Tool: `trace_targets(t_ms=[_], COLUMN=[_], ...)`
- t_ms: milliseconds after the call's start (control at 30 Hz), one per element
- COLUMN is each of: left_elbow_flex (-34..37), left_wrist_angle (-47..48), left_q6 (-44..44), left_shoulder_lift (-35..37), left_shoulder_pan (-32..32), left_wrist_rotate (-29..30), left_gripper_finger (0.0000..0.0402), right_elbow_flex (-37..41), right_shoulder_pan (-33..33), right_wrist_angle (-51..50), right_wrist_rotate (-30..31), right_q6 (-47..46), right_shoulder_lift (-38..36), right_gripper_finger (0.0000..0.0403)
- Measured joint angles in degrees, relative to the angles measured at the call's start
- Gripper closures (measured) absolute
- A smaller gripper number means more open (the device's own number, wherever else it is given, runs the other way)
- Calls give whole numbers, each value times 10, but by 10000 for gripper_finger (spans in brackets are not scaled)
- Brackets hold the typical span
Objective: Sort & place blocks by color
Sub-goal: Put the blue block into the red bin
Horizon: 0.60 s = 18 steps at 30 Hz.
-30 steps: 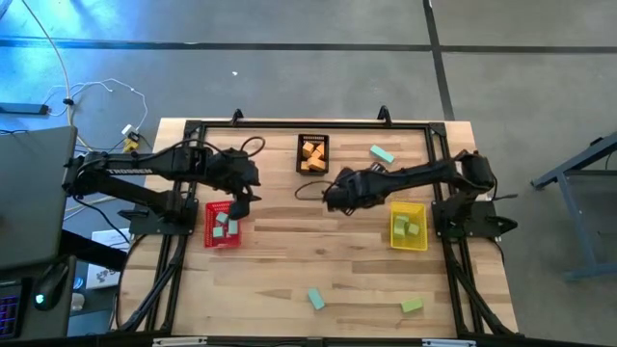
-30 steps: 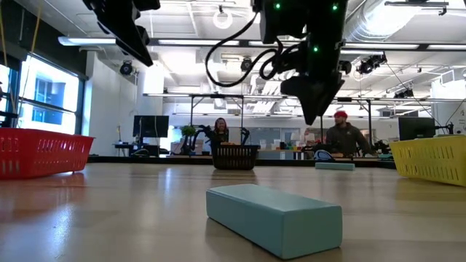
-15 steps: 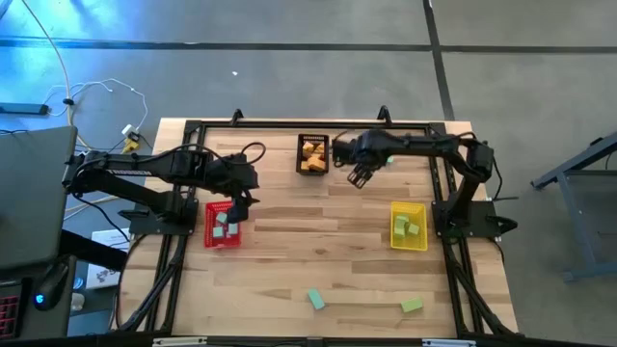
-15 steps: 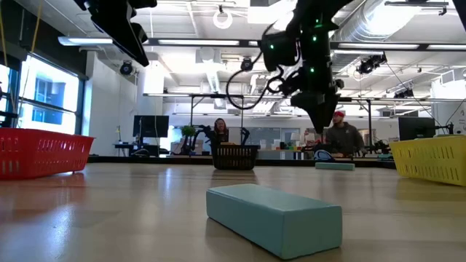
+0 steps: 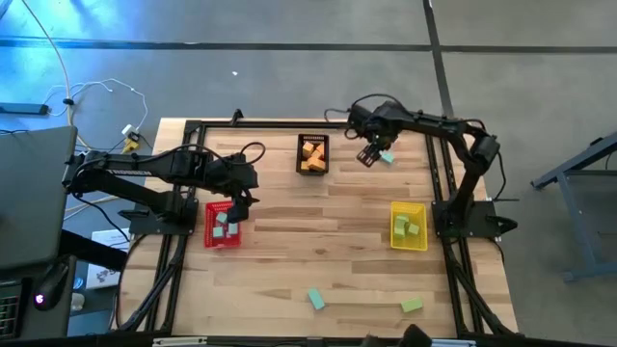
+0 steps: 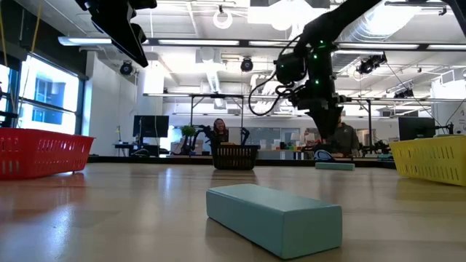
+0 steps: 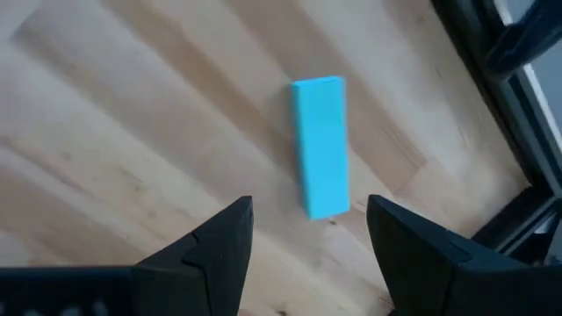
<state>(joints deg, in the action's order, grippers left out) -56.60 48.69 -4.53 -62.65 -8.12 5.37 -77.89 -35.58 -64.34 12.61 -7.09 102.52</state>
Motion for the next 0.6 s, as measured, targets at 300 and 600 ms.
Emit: trace_targets(t_ms=[300, 600], left_elbow_flex=[0, 0], left_wrist_angle=[0, 0], left_q6=[0, 2], left_shoulder_lift=[0, 0], left_shoulder_pan=[0, 0], left_wrist_rotate=[0, -2], left_gripper_finger=[209, 209], right_elbow_flex=[0, 0], right_shoulder_pan=[-52, -54], right_wrist_angle=[-10, -14], right_wrist_rotate=[-28, -23], right_q6=[16, 37], right_shoulder_lift=[17, 78], right_gripper_finger=[192, 192])
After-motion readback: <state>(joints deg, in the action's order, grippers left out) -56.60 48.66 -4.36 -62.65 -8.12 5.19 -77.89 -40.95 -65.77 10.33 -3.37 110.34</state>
